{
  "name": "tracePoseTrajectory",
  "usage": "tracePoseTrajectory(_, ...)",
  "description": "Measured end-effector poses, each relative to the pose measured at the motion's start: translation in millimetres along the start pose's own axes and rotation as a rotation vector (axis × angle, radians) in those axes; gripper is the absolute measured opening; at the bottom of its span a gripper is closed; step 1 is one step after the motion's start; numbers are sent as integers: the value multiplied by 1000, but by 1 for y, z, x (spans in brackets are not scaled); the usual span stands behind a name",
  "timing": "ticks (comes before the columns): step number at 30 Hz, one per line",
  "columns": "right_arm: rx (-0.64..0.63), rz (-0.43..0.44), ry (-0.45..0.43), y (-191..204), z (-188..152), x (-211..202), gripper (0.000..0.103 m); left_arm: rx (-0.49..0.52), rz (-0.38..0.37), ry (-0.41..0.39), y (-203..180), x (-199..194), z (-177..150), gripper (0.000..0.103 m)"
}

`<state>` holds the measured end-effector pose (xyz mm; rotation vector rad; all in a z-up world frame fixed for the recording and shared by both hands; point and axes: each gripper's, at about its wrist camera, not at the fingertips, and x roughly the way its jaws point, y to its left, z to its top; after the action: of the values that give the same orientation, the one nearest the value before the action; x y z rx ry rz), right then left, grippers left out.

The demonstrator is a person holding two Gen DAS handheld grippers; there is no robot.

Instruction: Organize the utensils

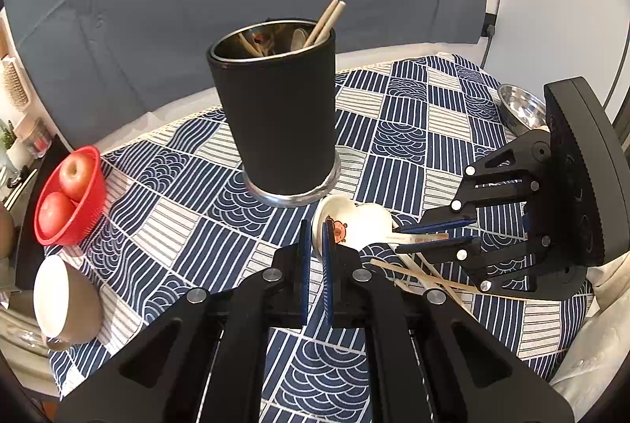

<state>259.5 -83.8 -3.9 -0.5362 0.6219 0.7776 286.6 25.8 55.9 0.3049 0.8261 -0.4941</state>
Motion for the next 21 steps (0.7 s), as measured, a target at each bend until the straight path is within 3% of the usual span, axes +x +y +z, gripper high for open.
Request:
tracePoseTrajectory(10,-81,-40,-48,6,31,-15,8,-1,65,-55,6,-34,6,6)
tracePoseTrajectory(21,-104,-89,-156,-8,67,-47,8,68,123,-174,4,-88,40,6)
